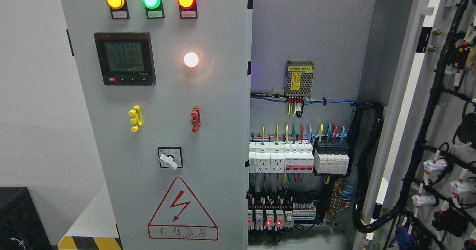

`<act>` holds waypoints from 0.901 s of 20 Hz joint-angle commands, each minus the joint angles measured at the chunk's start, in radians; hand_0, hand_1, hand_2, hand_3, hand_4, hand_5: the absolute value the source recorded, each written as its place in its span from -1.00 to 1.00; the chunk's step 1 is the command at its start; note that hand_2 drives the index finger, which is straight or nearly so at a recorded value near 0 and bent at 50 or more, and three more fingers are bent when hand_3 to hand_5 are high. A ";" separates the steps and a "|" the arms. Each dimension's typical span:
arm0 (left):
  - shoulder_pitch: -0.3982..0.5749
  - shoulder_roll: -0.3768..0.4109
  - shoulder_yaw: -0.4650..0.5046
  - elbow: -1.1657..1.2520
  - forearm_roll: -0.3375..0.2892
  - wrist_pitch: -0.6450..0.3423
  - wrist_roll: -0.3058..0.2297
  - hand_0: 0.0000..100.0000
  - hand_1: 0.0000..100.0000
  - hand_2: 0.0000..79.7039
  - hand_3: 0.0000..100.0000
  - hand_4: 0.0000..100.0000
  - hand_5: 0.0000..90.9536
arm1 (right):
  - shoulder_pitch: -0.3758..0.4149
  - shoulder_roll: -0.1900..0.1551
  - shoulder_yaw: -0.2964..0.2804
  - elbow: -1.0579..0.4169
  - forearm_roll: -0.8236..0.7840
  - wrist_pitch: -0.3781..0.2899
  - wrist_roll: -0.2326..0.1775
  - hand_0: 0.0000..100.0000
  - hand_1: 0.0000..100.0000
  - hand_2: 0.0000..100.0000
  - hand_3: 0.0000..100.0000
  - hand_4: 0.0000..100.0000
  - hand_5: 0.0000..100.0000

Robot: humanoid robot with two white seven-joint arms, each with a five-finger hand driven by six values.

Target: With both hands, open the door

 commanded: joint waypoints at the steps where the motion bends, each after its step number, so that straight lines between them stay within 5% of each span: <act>1: 0.618 0.123 0.232 0.488 -0.330 -0.338 0.003 -1.00 -1.00 -1.00 -1.00 -1.00 -1.00 | 0.000 0.000 0.000 0.001 0.000 0.000 -0.002 -1.00 -1.00 -1.00 -1.00 -1.00 -1.00; 4: 0.706 -0.075 0.357 0.924 -0.404 -0.539 0.002 -1.00 -1.00 -1.00 -1.00 -1.00 -1.00 | 0.000 0.000 0.000 -0.001 0.000 0.000 -0.001 -1.00 -1.00 -1.00 -1.00 -1.00 -1.00; 9: 0.686 -0.356 0.443 1.507 -0.415 -0.542 0.002 -1.00 -1.00 -1.00 -1.00 -1.00 -1.00 | 0.000 0.000 -0.002 -0.001 -0.001 0.000 -0.001 -1.00 -1.00 -1.00 -1.00 -1.00 -1.00; 14: 0.614 -0.518 0.802 1.830 -0.427 -0.527 0.005 -1.00 -1.00 -1.00 -1.00 -1.00 -1.00 | 0.000 0.000 0.000 -0.016 -0.001 -0.001 -0.002 -1.00 -1.00 -1.00 -1.00 -1.00 -1.00; 18: 0.614 -0.583 1.099 1.840 -0.690 -0.328 0.014 -1.00 -1.00 -1.00 -1.00 -1.00 -1.00 | 0.044 -0.005 -0.002 -0.167 0.002 -0.001 -0.002 -1.00 -1.00 -1.00 -1.00 -1.00 -1.00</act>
